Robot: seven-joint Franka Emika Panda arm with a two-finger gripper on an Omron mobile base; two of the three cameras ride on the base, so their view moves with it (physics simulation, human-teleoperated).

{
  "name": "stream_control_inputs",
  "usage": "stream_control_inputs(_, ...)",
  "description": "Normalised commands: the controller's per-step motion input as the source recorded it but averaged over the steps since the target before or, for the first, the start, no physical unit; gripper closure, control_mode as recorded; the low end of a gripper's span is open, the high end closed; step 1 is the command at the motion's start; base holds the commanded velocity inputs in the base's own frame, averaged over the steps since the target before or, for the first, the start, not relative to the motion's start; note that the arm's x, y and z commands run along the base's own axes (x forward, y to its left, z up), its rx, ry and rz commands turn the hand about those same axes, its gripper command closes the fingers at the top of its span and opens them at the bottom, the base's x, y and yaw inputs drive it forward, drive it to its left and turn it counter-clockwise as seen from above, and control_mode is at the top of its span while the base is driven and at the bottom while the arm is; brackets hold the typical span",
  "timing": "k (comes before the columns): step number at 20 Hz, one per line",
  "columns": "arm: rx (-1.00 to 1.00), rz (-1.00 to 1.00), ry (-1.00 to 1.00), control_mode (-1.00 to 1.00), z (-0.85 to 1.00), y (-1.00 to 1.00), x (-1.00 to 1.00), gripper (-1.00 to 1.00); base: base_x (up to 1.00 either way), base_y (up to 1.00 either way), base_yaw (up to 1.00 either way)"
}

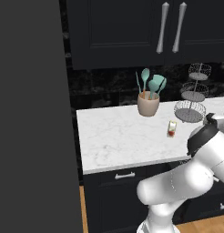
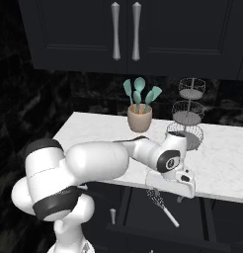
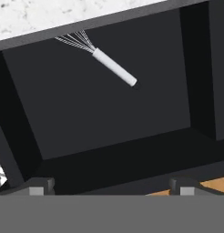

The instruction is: Pick the whisk from the drawer and place it on the counter.

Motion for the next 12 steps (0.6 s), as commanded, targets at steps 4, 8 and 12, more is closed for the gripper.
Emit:
stream_control_inputs(4,0.0,0.0,0.0,-1.0,-0.1,-0.06,0.0,-1.0,0.0,0.0,0.0)
stream_control_inputs(8,0.0,0.0,0.0,-1.0,-0.28,-0.08,-0.09,-1.0,0.0,0.0,0.0)
stream_control_inputs(12,0.0,0.0,0.0,-1.0,-0.48,-0.02,-0.42,-1.0,0.0,0.0,0.0)
